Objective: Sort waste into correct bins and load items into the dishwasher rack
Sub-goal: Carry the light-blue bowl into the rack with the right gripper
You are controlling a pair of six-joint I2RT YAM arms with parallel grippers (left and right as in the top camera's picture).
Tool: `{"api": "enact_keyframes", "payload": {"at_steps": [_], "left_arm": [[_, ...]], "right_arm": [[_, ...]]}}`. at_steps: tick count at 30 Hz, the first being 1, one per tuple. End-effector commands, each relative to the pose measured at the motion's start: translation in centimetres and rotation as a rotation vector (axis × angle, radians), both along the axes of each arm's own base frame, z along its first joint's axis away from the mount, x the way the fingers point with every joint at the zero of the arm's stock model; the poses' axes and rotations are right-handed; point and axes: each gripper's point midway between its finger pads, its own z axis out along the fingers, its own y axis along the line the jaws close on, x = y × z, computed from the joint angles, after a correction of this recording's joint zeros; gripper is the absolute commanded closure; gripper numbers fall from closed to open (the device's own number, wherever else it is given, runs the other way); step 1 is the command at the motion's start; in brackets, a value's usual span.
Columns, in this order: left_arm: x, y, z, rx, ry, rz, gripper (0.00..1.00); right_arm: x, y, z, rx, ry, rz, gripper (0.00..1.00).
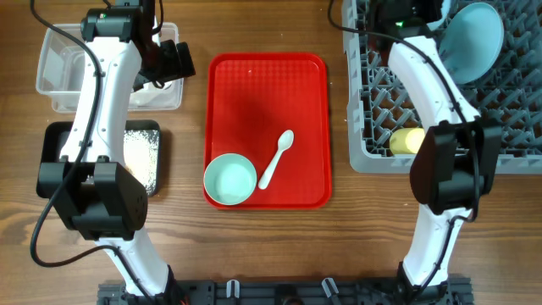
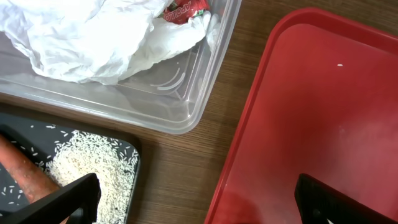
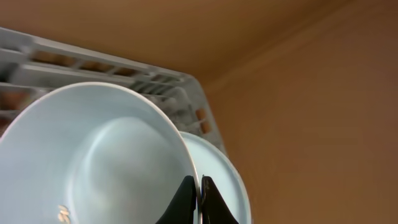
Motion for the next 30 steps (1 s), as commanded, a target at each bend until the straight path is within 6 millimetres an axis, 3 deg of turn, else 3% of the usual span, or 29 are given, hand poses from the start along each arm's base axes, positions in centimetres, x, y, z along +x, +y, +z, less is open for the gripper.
{"api": "enact_keyframes", "payload": {"at_steps": [1, 10, 22, 30], "left_arm": [[0.0, 0.4, 1.3, 0.002, -0.034, 0.02, 0.0], [0.0, 0.4, 1.3, 0.002, -0.034, 0.02, 0.0], [0.0, 0.4, 1.3, 0.002, -0.034, 0.02, 0.0], [0.0, 0.4, 1.3, 0.002, -0.034, 0.02, 0.0]], "right_arm": [[0.1, -2.5, -1.1, -0.101, 0.12, -0.025, 0.96], [2.7, -1.2, -3.9, -0.107, 0.208, 0.136, 0.96], [3.3, -0.6, -6.4, -0.14, 0.276, 0.157, 0.96], [3.6, 2.0, -6.9, -0.146, 0.282, 0.2, 0.96]]}}
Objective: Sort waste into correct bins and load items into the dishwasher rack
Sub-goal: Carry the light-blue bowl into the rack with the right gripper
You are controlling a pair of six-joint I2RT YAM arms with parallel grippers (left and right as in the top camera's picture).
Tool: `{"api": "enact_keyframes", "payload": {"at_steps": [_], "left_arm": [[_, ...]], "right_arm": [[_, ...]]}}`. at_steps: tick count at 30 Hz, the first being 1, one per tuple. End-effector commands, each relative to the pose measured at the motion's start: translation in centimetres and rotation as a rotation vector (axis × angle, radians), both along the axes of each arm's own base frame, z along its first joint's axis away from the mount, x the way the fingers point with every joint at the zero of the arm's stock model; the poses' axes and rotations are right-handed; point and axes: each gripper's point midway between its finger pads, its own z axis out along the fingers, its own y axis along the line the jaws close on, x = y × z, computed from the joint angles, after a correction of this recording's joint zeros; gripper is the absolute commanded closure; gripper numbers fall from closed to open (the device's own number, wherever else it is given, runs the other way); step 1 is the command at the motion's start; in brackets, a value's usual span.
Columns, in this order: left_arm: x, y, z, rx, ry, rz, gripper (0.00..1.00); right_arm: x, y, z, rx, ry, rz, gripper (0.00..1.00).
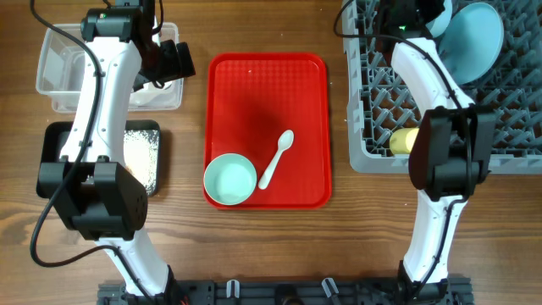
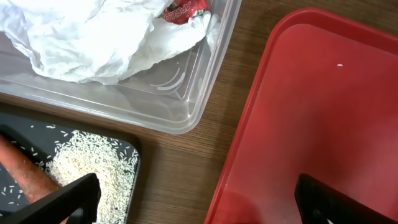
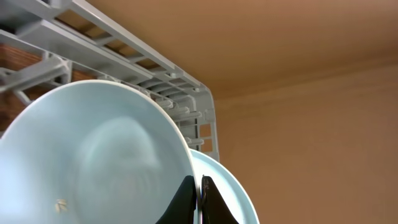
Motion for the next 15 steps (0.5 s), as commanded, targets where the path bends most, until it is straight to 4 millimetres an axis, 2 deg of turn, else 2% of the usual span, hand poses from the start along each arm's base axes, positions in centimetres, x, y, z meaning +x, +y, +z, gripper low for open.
{"api": "enact_keyframes", "payload": {"at_steps": [1, 6, 10, 11, 12, 13, 14, 15], "left_arm": [[0.0, 0.4, 1.3, 0.002, -0.034, 0.02, 0.0], [0.0, 0.4, 1.3, 0.002, -0.034, 0.02, 0.0], [0.0, 0.4, 1.3, 0.002, -0.034, 0.02, 0.0], [0.0, 0.4, 1.3, 0.002, -0.034, 0.02, 0.0], [0.0, 0.4, 1.3, 0.002, -0.034, 0.02, 0.0], [0.0, 0.4, 1.3, 0.002, -0.034, 0.02, 0.0], [0.0, 0.4, 1.3, 0.002, -0.034, 0.02, 0.0], [0.0, 0.4, 1.3, 0.002, -0.034, 0.02, 0.0]], "right_arm": [[0.6, 2.6, -2.9, -0.003, 0.064, 0.056, 0.95], [-0.2, 5.5, -4.8, 0.006, 0.146, 0.099, 0.91], [-0.2, 7.0, -4.9, 0.018, 0.136, 0.117, 0.91], [-0.2, 7.1, -4.9, 0.018, 0.137, 0.119, 0.87], [-0.2, 7.3, -4.9, 0.018, 0.137, 0.121, 0.8], [-0.2, 7.3, -4.9, 0.016, 0.139, 0.121, 0.64], [-0.3, 7.4, -4.9, 0.013, 0.14, 0.119, 0.38], [-0.4, 7.3, -4.8, 0.01, 0.139, 0.114, 0.16]]}}
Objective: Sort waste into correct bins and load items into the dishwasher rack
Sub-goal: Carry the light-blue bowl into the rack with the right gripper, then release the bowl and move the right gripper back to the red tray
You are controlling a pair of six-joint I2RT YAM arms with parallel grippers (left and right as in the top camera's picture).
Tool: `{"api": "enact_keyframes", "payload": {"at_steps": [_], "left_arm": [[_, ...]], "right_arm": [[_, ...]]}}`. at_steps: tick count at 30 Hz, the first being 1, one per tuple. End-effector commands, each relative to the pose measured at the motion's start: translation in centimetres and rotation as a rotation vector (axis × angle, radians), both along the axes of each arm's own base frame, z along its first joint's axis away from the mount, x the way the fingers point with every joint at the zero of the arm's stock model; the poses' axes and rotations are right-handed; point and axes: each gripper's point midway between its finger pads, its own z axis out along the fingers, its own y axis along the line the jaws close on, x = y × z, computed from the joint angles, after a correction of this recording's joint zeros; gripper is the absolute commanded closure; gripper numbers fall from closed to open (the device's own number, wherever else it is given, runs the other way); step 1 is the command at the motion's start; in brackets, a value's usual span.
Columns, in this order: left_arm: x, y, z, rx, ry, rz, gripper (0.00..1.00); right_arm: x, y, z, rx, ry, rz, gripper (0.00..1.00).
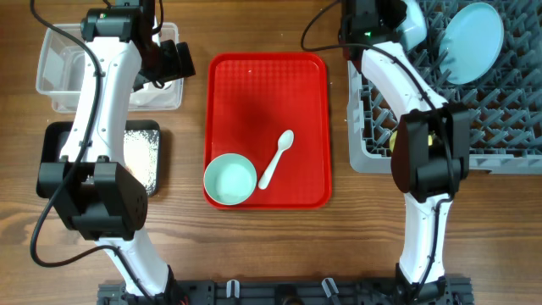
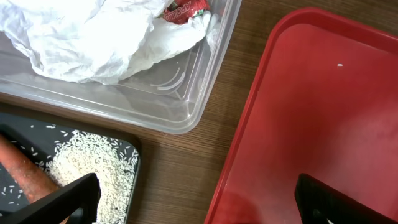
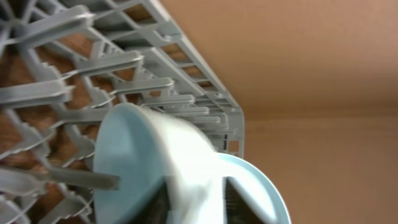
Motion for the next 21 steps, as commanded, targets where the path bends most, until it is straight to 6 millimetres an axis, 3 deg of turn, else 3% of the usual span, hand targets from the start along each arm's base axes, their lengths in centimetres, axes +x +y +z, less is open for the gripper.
{"api": "enact_keyframes", "payload": {"at_steps": [1, 4, 14, 21], "left_arm": [[0.0, 0.4, 1.3, 0.002, -0.034, 0.02, 0.0], [0.0, 0.4, 1.3, 0.002, -0.034, 0.02, 0.0], [0.0, 0.4, 1.3, 0.002, -0.034, 0.02, 0.0], [0.0, 0.4, 1.3, 0.002, -0.034, 0.02, 0.0]], "right_arm": [[-0.1, 0.1, -1.7, 0.003, 0.017, -0.01, 0.0], [-0.1, -0.2, -1.4, -0.005, 0.004, -0.026, 0.0], [-0.1, -0.7, 2.9, -0.006, -0.142, -0.078, 0.0], [-0.3, 1.2, 4.8, 0.046, -0.211, -0.056, 0.0]]}}
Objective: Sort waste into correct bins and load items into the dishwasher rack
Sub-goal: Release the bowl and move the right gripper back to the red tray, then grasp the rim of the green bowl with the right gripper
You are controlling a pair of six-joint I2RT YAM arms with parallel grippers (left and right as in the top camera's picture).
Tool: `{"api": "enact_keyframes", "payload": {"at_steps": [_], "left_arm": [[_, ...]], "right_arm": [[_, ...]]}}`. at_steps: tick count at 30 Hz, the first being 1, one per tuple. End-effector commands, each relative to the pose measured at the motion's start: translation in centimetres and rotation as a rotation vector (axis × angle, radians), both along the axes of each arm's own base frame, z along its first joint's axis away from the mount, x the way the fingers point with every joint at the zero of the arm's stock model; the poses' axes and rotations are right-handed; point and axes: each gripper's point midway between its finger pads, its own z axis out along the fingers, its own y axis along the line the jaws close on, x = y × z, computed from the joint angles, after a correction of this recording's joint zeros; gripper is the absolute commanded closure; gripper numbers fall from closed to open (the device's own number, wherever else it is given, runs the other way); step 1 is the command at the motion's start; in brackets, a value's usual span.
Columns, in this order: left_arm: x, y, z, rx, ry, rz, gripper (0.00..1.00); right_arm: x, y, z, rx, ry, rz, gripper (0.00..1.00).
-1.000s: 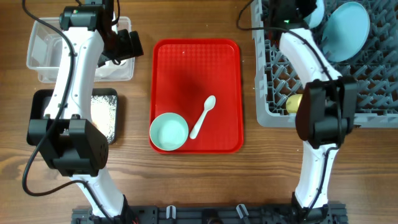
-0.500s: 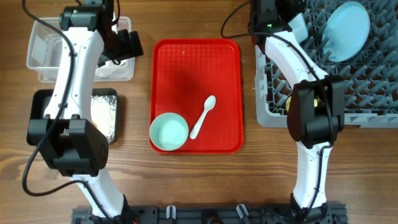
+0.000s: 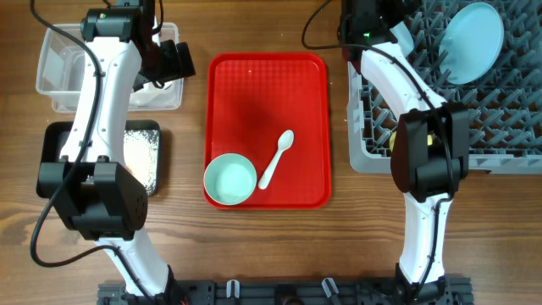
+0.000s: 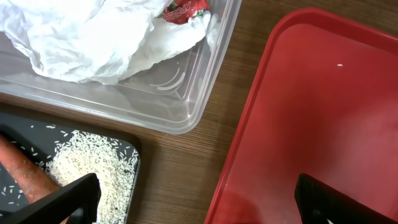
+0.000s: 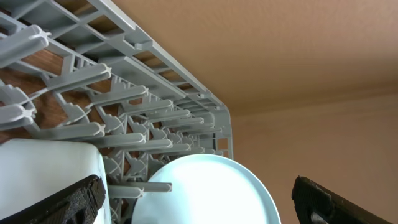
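Observation:
On the red tray (image 3: 267,93) lie a light-blue bowl (image 3: 229,180) and a white spoon (image 3: 277,158). My right gripper (image 3: 377,17) (image 5: 199,200) stands open wide at the back left corner of the grey dishwasher rack (image 3: 500,127) (image 5: 124,81), holding nothing. A pale bowl (image 3: 405,36) (image 5: 50,171) stands on edge in the rack by its left finger, beside a light-blue plate (image 3: 472,30) (image 5: 205,186). My left gripper (image 3: 174,59) (image 4: 199,199) hangs open between the clear bin (image 4: 186,106) and the red tray.
The clear bin (image 3: 51,59) holds crumpled white paper (image 4: 81,37) and a red wrapper (image 4: 185,9). A black tray (image 3: 140,157) (image 4: 93,162) with rice and an orange piece sits in front of it. The rack fills the back right.
My right gripper's jaws, close around the pale bowl's rim before, now stand wide apart, and the bowl stays in the rack next to the plate. The left arm has not moved.
My right gripper was shut on the pale bowl's rim by the plate at the rack's back, and still was a second later. Then it was at the rack's back left corner with the bowl. Now it is open and the bowl stands there.

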Motion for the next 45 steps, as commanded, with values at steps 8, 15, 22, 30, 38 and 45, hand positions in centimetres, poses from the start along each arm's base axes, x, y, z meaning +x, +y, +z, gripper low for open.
{"api": "enact_keyframes", "payload": {"at_steps": [8, 15, 22, 30, 38, 45], "left_arm": [[0.0, 0.4, 1.3, 0.002, -0.034, 0.02, 0.0], [0.0, 0.4, 1.3, 0.002, -0.034, 0.02, 0.0], [0.0, 0.4, 1.3, 0.002, -0.034, 0.02, 0.0], [0.0, 0.4, 1.3, 0.002, -0.034, 0.02, 0.0], [0.0, 0.4, 1.3, 0.002, -0.034, 0.02, 0.0], [0.0, 0.4, 1.3, 0.002, -0.034, 0.02, 0.0]], "right_arm": [[-1.4, 7.0, 4.8, 0.408, -0.228, 0.122, 0.0], [-8.2, 17.7, 3.9, 1.068, 0.032, 0.29, 0.0], [-18.1, 27.2, 2.5, 1.598, 0.569, 0.374, 0.0], [-24.1, 30.1, -6.2, 1.574, 0.75, 0.165, 0.02], [-29.1, 32.9, -11.6, 1.576, 0.821, 0.066, 0.33], [-30.1, 33.4, -12.9, 1.489, 0.767, 0.036, 0.46]]}}
